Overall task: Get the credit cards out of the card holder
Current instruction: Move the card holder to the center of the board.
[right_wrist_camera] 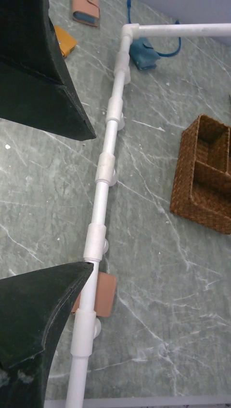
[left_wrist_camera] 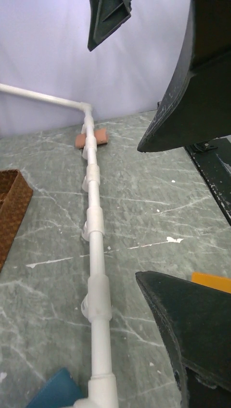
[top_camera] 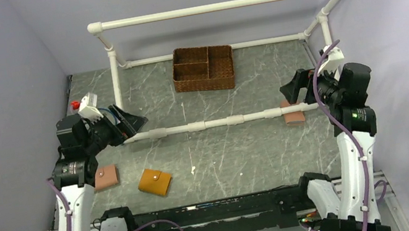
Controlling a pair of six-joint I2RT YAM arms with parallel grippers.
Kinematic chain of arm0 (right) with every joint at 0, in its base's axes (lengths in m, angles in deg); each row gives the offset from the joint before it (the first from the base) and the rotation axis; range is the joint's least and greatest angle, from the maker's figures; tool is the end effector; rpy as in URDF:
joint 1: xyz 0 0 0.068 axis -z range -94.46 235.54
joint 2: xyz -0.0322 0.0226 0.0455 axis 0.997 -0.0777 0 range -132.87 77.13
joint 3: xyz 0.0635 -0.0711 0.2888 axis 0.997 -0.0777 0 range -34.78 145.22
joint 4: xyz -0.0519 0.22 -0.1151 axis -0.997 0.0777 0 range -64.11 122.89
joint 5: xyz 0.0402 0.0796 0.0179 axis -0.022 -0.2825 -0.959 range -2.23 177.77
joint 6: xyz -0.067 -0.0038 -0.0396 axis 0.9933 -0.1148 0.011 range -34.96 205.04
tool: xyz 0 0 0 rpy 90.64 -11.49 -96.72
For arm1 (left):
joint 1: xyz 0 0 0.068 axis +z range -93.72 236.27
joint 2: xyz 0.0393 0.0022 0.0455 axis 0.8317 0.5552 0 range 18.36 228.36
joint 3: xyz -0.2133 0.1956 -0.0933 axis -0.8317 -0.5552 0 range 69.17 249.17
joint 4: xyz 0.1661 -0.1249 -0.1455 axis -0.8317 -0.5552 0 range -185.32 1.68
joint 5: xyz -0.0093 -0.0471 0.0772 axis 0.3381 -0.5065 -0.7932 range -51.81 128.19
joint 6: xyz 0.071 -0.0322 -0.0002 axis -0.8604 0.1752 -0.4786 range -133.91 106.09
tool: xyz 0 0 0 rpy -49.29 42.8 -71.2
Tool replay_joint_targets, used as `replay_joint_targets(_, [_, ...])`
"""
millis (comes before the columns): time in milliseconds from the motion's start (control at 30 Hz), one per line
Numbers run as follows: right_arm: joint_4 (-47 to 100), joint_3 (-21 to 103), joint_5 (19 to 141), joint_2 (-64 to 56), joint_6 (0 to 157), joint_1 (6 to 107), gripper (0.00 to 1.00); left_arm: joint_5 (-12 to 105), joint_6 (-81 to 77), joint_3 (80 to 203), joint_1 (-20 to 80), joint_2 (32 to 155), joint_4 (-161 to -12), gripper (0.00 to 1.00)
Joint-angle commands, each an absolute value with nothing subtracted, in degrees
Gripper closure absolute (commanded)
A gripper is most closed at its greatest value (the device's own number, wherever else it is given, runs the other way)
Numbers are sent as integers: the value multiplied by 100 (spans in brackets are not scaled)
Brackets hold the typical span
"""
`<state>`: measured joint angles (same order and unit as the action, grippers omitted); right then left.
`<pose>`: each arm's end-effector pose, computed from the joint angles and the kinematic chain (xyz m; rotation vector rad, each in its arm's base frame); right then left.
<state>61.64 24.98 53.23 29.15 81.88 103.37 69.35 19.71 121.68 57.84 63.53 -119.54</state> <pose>0.1628 -0.0128 0.3883 -0.0314 1.9352 0.4277 0.1589 -0.0302 0.3604 -0.2588 2.0187 -0.8965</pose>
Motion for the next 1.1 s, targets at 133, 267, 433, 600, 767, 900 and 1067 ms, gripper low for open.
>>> replay_joint_targets(133, [5832,2340,5357,3196,8105,10374,0,7402,2283,11744,5777,6247,-11573,1])
replay_joint_targets(267, [5791,2243,5288,3248,8120,10365,0,7363,2418,11391,5781,5866,-11412,1])
replay_joint_targets(433, [5652,1964,4343,3134,9029,10303,0,7502,2216,11413,5765,6017,-11433,1])
replay_joint_targets(600, [6131,1819,2614,2537,10633,10076,0,4658,1564,12645,3664,7146,-13302,1])
replay_joint_targets(767, [5659,1401,2524,2343,10499,10066,0,2000,2852,12751,1327,8171,-14050,1])
replay_joint_targets(900, [5625,1213,2676,2342,10577,10022,0,1294,4296,12508,1027,8889,-14508,2])
replay_joint_targets(1067, [5889,1285,2850,2280,10837,9851,0,1402,5767,12362,987,9621,-14810,20])
